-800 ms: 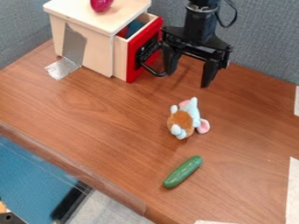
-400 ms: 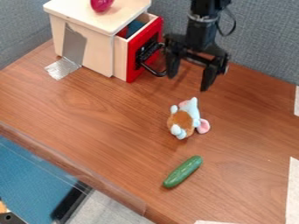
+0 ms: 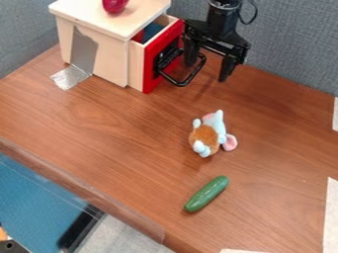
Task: Open the red drawer
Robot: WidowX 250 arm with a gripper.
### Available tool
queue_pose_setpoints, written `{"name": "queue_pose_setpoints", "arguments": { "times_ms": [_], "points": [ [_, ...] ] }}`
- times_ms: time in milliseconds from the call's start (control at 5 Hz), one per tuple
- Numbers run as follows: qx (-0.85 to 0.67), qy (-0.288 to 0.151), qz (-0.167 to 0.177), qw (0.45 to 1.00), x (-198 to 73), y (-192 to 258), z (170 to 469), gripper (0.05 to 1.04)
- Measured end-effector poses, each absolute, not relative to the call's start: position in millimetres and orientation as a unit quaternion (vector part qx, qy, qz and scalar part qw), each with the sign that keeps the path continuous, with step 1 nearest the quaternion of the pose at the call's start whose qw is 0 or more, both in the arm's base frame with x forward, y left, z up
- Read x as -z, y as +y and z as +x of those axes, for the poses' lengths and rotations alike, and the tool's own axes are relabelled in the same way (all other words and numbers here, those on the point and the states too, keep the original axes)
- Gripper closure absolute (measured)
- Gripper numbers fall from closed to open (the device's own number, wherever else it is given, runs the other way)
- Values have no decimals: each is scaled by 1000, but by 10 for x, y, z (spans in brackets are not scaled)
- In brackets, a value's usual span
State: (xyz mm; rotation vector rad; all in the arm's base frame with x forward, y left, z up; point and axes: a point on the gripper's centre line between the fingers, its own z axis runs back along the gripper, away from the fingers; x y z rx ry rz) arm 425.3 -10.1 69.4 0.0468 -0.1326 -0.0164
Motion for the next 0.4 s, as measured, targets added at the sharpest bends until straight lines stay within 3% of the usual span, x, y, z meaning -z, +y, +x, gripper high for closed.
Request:
{"name": "queue_pose_setpoints", "arguments": {
  "times_ms": [400],
  "points": [
    [13, -52, 58, 997, -456, 39, 4439, 110]
  ]
}}
